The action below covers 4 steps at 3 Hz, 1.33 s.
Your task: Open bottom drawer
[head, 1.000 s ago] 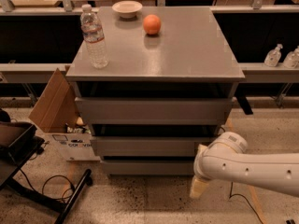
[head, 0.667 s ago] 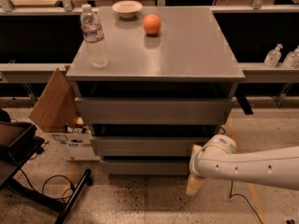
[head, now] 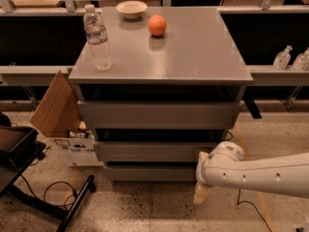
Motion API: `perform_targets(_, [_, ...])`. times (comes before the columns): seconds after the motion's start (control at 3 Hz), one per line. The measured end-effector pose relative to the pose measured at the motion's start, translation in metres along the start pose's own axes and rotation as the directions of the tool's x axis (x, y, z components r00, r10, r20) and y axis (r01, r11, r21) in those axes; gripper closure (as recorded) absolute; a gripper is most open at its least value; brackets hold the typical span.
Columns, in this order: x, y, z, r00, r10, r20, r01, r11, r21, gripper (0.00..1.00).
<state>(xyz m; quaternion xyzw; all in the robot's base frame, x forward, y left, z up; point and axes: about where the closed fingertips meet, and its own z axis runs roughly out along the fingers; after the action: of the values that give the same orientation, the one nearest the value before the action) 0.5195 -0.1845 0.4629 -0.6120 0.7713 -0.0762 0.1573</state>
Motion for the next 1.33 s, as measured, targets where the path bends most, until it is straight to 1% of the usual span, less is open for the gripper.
perform_targets(0.33, [-0.005, 0.010, 0.024, 1.000, -0.003, 0.013, 0.004, 0.9996, -0.028, 0.00])
perform_targets(0.67, [-0.018, 0.023, 0.072, 0.999, -0.032, 0.039, 0.035, 0.9972, -0.066, 0.00])
perform_targets(1.0, [-0.030, 0.033, 0.142, 0.996, -0.053, 0.069, 0.060, 0.9918, -0.113, 0.00])
perform_targets(1.33, [-0.037, 0.033, 0.181, 0.995, -0.064, 0.072, 0.073, 0.9887, -0.131, 0.00])
